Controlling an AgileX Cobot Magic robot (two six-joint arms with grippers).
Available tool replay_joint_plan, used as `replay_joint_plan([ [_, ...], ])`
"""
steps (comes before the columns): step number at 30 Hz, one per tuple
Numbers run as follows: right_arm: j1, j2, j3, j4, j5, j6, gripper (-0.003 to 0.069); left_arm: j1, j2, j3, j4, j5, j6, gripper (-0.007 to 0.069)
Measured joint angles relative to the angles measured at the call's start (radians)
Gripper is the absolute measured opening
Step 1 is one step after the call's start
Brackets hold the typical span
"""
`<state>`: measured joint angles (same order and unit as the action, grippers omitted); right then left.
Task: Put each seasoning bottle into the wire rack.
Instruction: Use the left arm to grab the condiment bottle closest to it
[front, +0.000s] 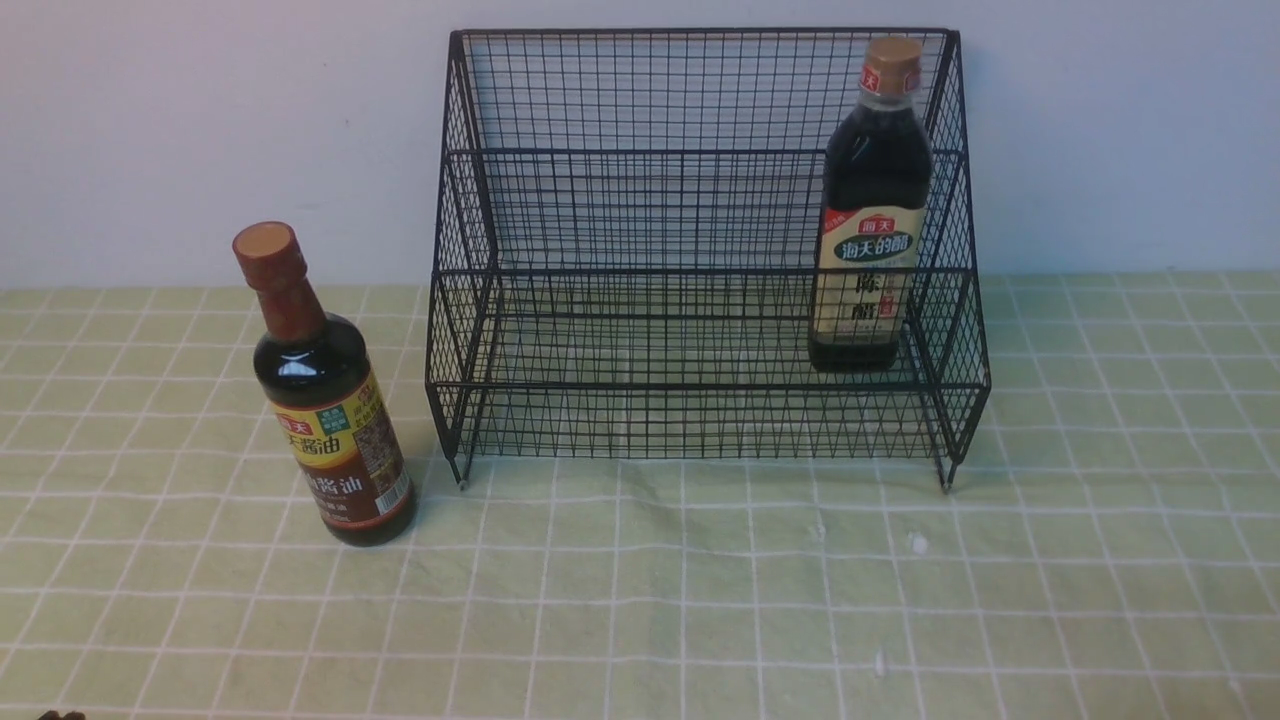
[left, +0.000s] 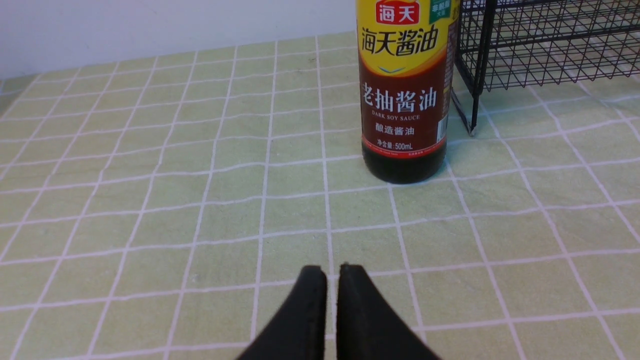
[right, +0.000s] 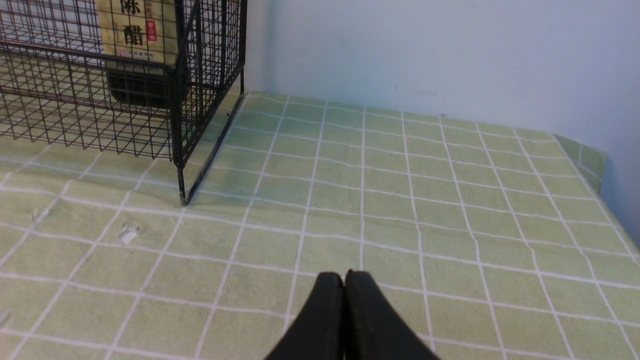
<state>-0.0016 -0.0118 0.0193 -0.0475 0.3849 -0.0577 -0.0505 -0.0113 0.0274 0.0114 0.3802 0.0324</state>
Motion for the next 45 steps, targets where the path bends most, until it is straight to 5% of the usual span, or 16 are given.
replay_joint_plan([
  [7, 0.000, 0.000, 0.000, 0.000, 0.000, 0.000, -0.0015, 0.000, 0.000, 0.002, -0.039, -0.060, -0.018, 0.0017],
  [19, 0.000, 0.000, 0.000, 0.000, 0.000, 0.000, -0.0015, 0.000, 0.004, 0.000, -0.147, -0.773, -0.094, 0.0017],
  [31, 0.000, 0.000, 0.000, 0.000, 0.000, 0.000, -0.0015, 0.000, 0.578, -0.328, 0.397, -0.811, -0.397, 0.0042],
  [39, 0.000, 0.000, 0.000, 0.000, 0.000, 0.013, -0.0015, 0.000, 0.916, -0.483, 0.476, -0.874, -0.525, 0.0231],
  [45, 0.000, 0.000, 0.000, 0.000, 0.000, 0.015, -0.0015, 0.000, 1.124, -0.578, 0.479, -0.918, -0.532, 0.0479],
])
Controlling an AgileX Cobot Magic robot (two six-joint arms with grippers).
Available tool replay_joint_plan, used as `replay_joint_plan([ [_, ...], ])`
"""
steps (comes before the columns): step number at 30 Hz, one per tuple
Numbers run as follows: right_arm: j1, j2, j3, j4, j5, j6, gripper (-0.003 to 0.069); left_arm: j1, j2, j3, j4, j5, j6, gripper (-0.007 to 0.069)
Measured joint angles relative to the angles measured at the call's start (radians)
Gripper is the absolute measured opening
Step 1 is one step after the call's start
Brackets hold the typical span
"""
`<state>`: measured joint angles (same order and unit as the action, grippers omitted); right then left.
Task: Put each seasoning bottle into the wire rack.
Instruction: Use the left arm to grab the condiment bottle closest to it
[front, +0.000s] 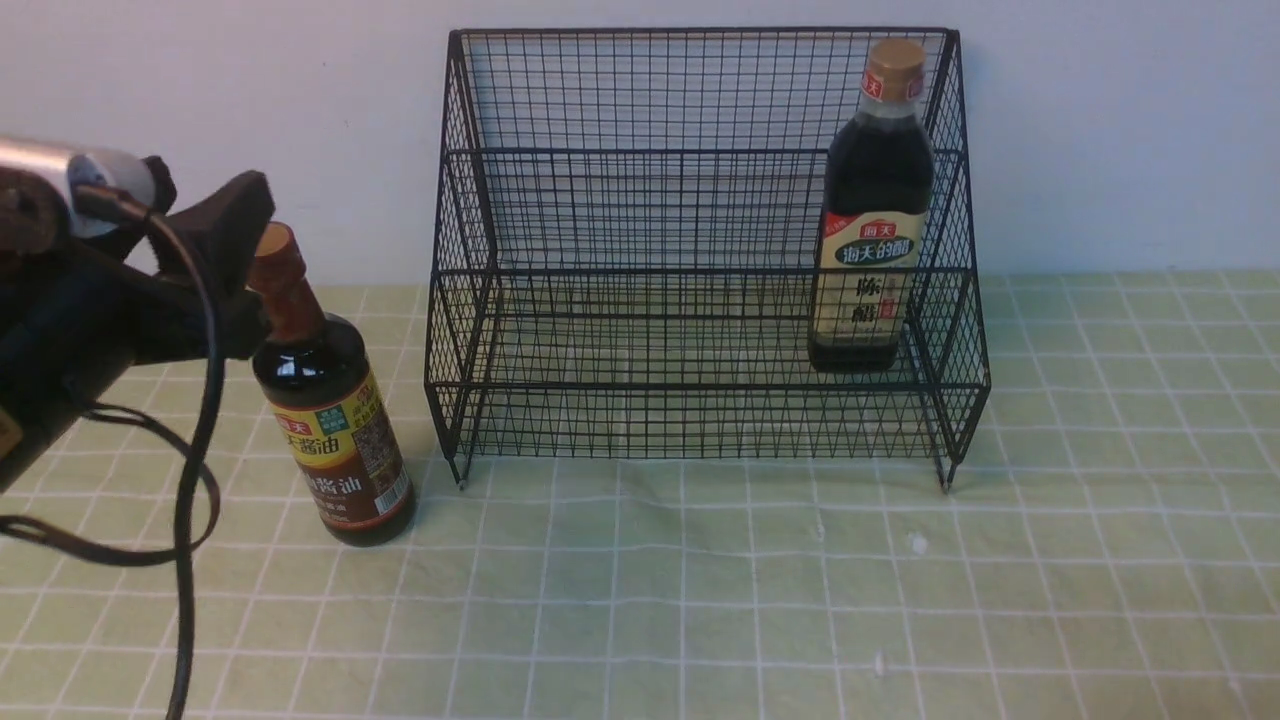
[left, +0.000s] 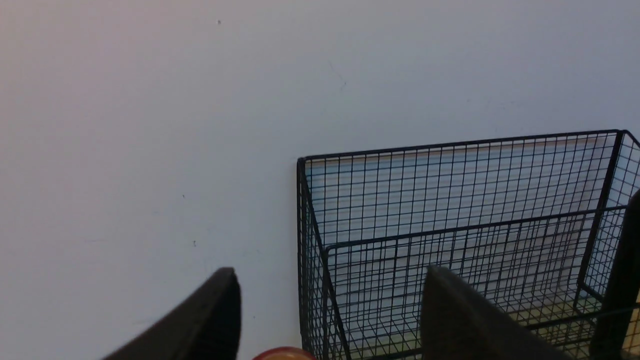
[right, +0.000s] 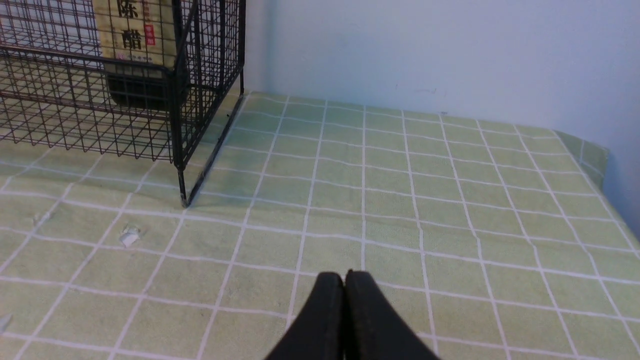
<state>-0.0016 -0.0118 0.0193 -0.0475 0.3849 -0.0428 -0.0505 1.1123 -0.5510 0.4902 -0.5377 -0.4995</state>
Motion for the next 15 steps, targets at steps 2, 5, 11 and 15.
replay_joint_plan([
  [2, 0.000, 0.000, 0.000, 0.000, 0.000, 0.000, -0.0015, 0.000, 0.047, -0.020, 0.000, -0.005, 0.000, 0.0522],
  [5, 0.000, 0.000, 0.000, 0.000, 0.000, 0.000, -0.0015, 0.000, 0.121, -0.048, 0.000, -0.015, 0.001, 0.0572],
  [11, 0.000, 0.000, 0.000, 0.000, 0.000, 0.000, -0.0015, 0.000, 0.247, -0.065, 0.000, -0.055, 0.005, 0.0584],
  [15, 0.000, 0.000, 0.000, 0.000, 0.000, 0.000, -0.0015, 0.000, 0.306, -0.066, -0.007, -0.072, 0.026, 0.0584],
])
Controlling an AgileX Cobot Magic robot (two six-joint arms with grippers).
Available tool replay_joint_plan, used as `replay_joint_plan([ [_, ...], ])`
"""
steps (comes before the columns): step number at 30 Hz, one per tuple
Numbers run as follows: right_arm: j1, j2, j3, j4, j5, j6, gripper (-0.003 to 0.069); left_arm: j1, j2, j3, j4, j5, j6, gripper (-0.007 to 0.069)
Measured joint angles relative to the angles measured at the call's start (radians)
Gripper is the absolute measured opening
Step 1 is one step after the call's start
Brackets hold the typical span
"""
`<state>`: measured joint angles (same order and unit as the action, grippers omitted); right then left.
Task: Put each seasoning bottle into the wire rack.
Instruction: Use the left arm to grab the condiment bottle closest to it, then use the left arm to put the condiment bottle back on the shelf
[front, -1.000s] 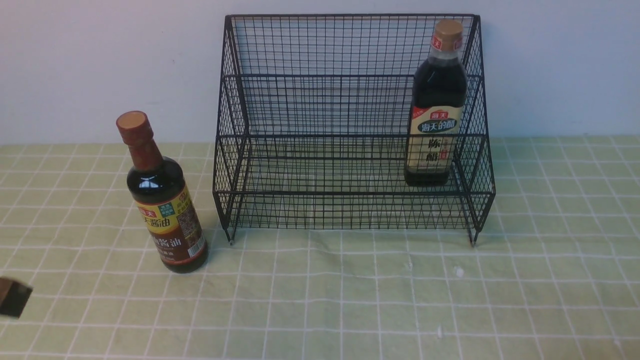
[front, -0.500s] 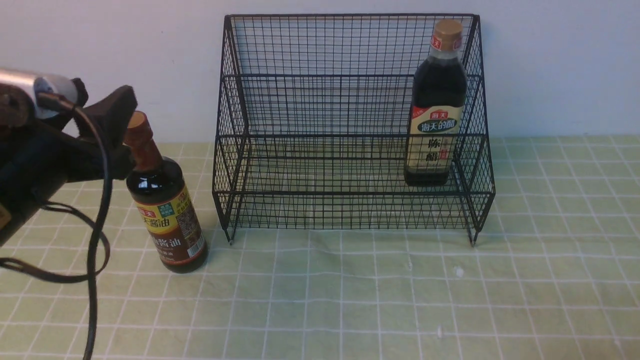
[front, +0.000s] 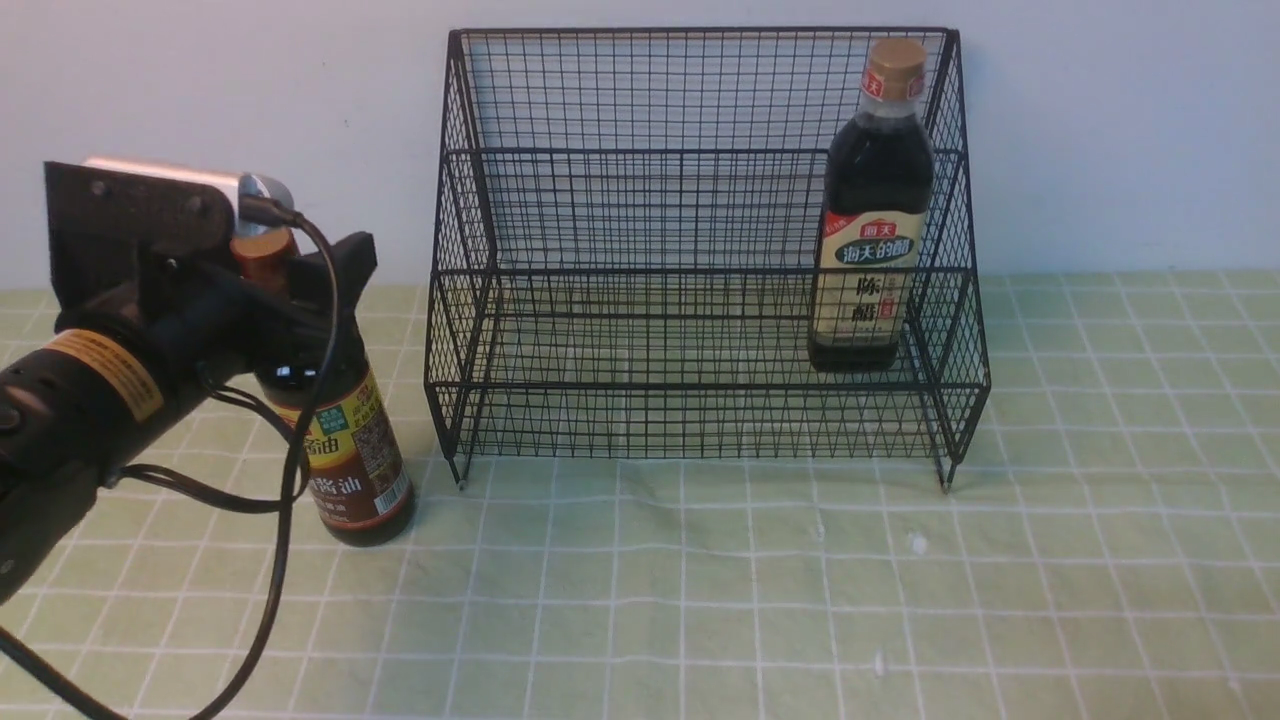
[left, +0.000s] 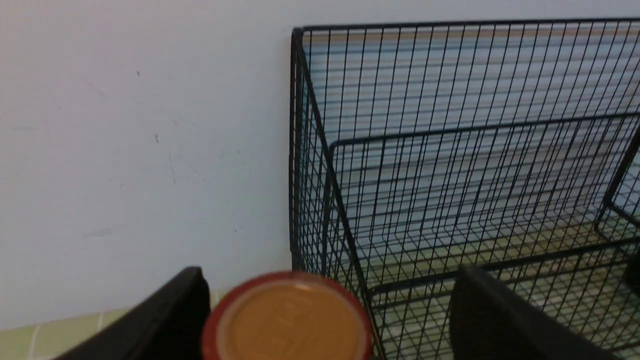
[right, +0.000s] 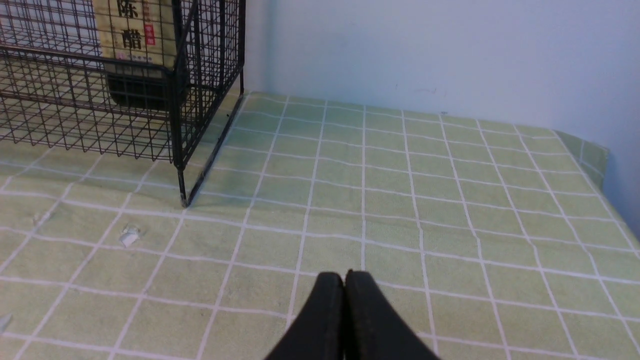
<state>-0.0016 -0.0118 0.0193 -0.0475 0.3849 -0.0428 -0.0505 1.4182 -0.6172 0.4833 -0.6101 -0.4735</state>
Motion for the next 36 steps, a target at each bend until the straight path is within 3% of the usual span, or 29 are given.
replay_joint_plan([
  [4, 0.000, 0.000, 0.000, 0.000, 0.000, 0.000, -0.0015, 0.000, 0.042, 0.000, -0.031, -0.026, 0.007, 0.0577],
  [8, 0.000, 0.000, 0.000, 0.000, 0.000, 0.000, -0.0015, 0.000, 0.063, -0.002, -0.059, -0.042, 0.008, 0.0508],
  [12, 0.000, 0.000, 0.000, 0.000, 0.000, 0.000, -0.0015, 0.000, 0.070, -0.003, -0.066, -0.046, 0.009, 0.0269],
  [13, 0.000, 0.000, 0.000, 0.000, 0.000, 0.000, -0.0015, 0.000, 0.070, -0.003, -0.061, -0.046, 0.021, 0.0256],
  [17, 0.000, 0.000, 0.000, -0.001, 0.000, 0.000, -0.0015, 0.000, 0.049, -0.003, -0.004, -0.021, 0.000, 0.0257],
  [20, 0.000, 0.000, 0.000, -0.001, 0.000, 0.000, -0.0015, -0.003, -0.020, -0.003, 0.080, 0.079, -0.032, 0.0257],
  [27, 0.000, 0.000, 0.000, -0.001, 0.000, 0.000, -0.0015, -0.007, -0.184, -0.138, 0.141, 0.332, -0.062, 0.0257],
  [36, 0.000, 0.000, 0.000, -0.001, 0.000, 0.000, -0.0015, -0.007, -0.249, -0.425, 0.314, 0.312, -0.334, 0.0257],
])
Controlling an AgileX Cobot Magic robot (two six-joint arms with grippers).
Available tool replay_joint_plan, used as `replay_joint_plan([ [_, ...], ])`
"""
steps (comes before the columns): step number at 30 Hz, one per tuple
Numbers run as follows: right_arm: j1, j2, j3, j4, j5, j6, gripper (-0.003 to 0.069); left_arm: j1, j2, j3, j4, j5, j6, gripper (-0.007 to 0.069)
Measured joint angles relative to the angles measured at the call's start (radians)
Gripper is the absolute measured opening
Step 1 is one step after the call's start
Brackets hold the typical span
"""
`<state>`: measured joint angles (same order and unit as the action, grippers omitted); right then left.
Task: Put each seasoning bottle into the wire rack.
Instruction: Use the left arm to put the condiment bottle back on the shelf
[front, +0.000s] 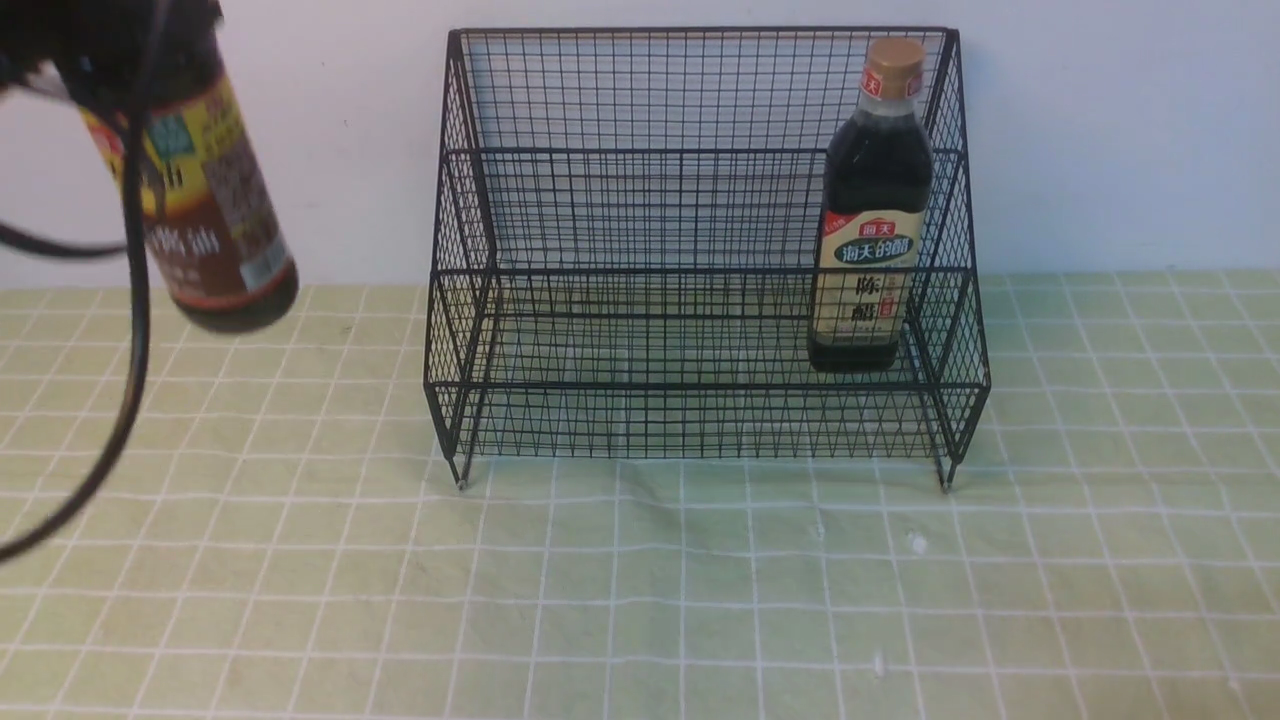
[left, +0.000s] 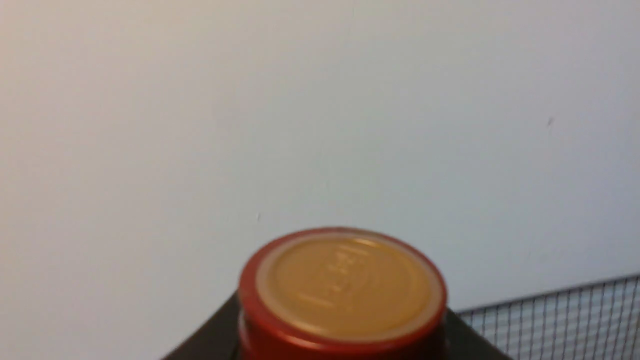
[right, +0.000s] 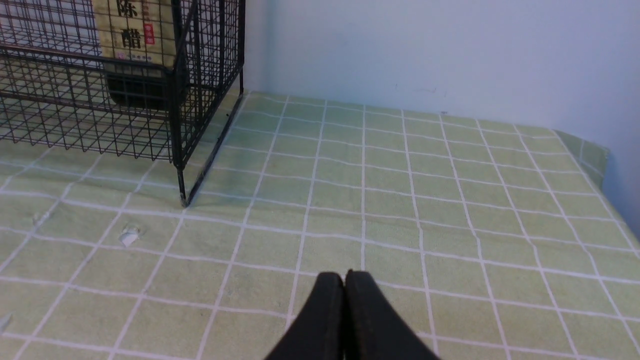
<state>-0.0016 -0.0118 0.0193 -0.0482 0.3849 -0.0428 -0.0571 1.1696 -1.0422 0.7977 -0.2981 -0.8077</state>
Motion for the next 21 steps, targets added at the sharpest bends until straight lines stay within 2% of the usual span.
replay_joint_plan([
  [2, 0.000, 0.000, 0.000, 0.000, 0.000, 0.000, -0.0015, 0.000, 0.014, -0.035, 0.027, -0.021, -0.044, 0.0257],
  [7, 0.000, 0.000, 0.000, 0.000, 0.000, 0.000, -0.0015, -0.030, 0.127, -0.187, 0.194, -0.127, -0.198, 0.0257],
  [11, 0.000, 0.000, 0.000, 0.000, 0.000, 0.000, -0.0015, -0.100, 0.235, -0.292, 0.266, -0.119, -0.222, 0.0257],
  [17, 0.000, 0.000, 0.000, 0.000, 0.000, 0.000, -0.0015, -0.203, 0.398, -0.439, 0.275, -0.079, -0.232, 0.0257],
  [21, 0.000, 0.000, 0.000, 0.000, 0.000, 0.000, -0.0015, -0.238, 0.491, -0.506, 0.275, -0.064, -0.234, 0.0256],
])
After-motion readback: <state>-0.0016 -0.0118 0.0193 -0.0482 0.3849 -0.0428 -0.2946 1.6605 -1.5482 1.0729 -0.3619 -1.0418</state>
